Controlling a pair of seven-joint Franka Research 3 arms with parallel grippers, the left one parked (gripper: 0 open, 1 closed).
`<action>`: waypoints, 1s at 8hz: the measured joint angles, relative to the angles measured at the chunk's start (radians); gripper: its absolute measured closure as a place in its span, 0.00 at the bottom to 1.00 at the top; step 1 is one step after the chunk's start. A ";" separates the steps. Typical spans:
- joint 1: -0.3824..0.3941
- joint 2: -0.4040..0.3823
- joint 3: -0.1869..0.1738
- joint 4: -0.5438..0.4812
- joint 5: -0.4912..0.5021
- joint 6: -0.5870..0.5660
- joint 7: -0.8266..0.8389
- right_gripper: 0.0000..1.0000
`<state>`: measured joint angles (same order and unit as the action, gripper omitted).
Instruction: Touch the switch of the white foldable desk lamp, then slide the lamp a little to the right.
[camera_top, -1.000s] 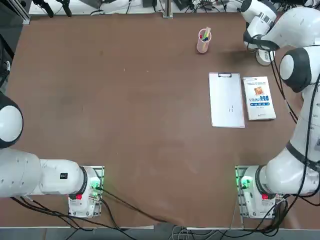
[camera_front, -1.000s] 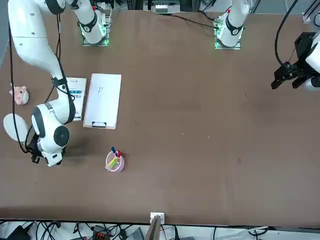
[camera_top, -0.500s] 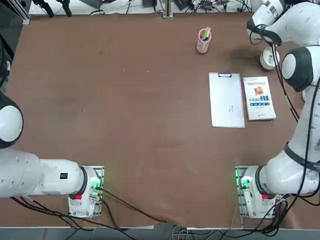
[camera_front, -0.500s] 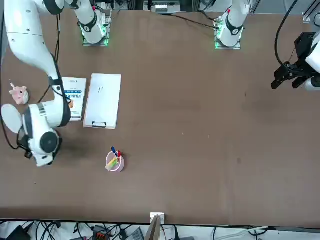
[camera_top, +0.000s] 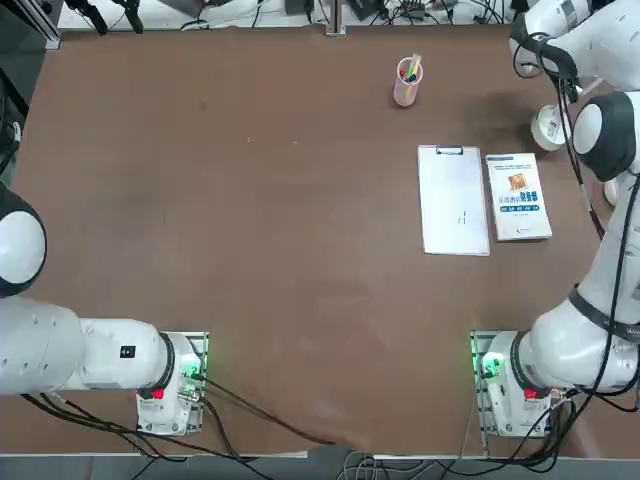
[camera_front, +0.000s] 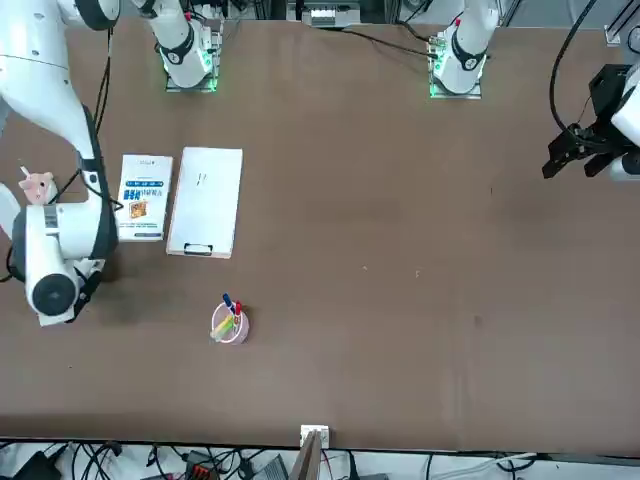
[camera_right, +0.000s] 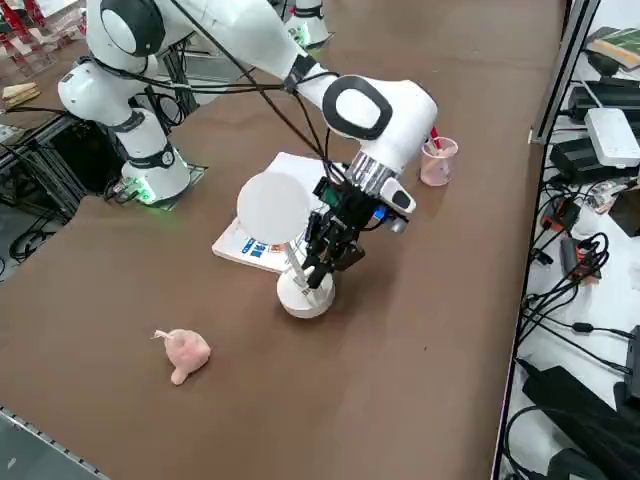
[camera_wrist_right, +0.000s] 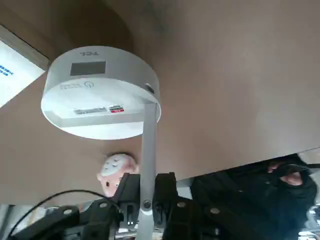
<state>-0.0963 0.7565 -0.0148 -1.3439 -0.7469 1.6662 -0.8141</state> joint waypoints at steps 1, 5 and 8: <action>-0.012 0.000 0.000 0.001 0.014 -0.006 0.023 0.83; -0.016 0.010 0.002 0.015 0.029 -0.015 0.171 0.83; -0.020 0.023 0.001 0.015 0.034 -0.025 0.193 0.83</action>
<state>-0.1165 0.7795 -0.0135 -1.3284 -0.7127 1.6411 -0.6214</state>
